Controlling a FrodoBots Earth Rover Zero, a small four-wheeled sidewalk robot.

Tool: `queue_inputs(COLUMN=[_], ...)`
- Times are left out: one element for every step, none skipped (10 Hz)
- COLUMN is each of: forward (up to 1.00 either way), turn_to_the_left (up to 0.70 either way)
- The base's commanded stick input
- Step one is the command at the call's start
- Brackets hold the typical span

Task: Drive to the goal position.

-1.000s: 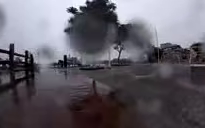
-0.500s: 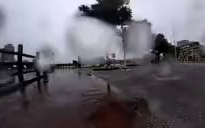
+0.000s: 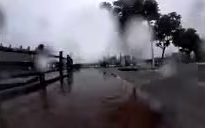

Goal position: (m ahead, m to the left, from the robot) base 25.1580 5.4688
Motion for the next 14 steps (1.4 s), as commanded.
queue_inputs(forward=[1.00, 1.00, 1.00, 1.00, 1.00, 1.00, 1.00, 1.00, 1.00, 1.00, 1.00, 1.00, 1.00, 1.00], turn_to_the_left=[0.00, 0.00, 0.00, 0.00, 0.00, 0.00, 0.00, 0.00, 0.00, 0.00, 0.04, 0.09, 0.20, 0.19])
